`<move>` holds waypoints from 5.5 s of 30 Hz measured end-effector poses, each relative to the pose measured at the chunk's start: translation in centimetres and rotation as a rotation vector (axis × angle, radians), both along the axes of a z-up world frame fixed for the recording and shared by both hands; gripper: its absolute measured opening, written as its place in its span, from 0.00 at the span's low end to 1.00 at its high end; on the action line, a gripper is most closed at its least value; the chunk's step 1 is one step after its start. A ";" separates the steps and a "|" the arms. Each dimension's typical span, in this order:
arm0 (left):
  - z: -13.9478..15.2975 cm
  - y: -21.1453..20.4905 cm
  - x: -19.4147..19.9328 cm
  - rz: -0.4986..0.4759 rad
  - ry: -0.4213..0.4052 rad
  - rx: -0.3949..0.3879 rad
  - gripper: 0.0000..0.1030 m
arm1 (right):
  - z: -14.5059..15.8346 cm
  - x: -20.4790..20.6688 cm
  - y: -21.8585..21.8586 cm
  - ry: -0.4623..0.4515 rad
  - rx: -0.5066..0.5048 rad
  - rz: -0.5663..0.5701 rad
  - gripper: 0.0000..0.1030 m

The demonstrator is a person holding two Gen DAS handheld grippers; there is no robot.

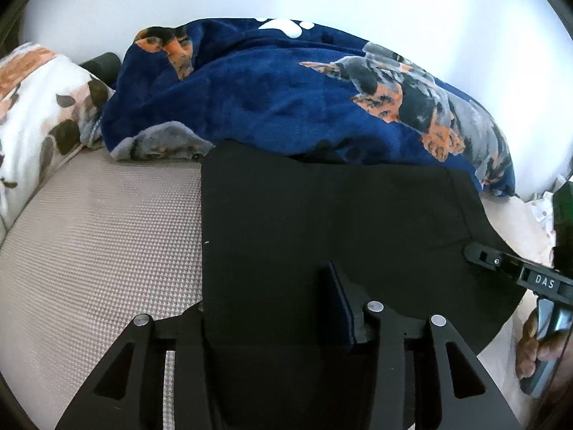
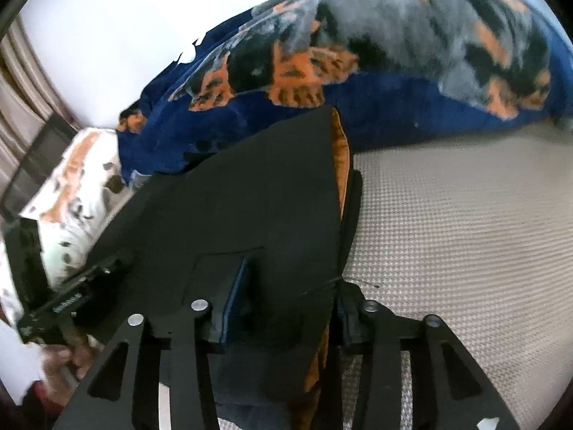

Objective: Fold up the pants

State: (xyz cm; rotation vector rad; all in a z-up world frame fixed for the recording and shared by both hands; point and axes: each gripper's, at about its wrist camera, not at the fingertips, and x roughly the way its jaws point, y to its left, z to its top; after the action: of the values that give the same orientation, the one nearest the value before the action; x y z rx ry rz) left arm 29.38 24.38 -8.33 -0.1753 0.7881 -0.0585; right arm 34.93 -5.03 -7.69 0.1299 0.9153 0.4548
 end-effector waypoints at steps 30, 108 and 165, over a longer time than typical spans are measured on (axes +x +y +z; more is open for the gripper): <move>0.4 -1.1 -0.5 0.107 -0.017 0.176 0.72 | 0.8 -1.7 3.0 -0.173 -0.376 -0.152 0.88; 19.7 -11.7 -29.9 0.210 -0.490 0.302 1.00 | 14.7 -29.2 -0.7 -0.477 -0.215 -0.120 0.98; 12.5 -9.8 -25.7 0.220 -0.285 0.263 1.00 | 12.1 -29.1 -0.5 -0.417 -0.234 -0.093 0.98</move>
State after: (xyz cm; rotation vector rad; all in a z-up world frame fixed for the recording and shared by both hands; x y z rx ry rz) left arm 3.69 14.55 4.22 -0.0016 0.4821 0.2234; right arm 5.84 -5.53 4.39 -0.1327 0.5440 0.2699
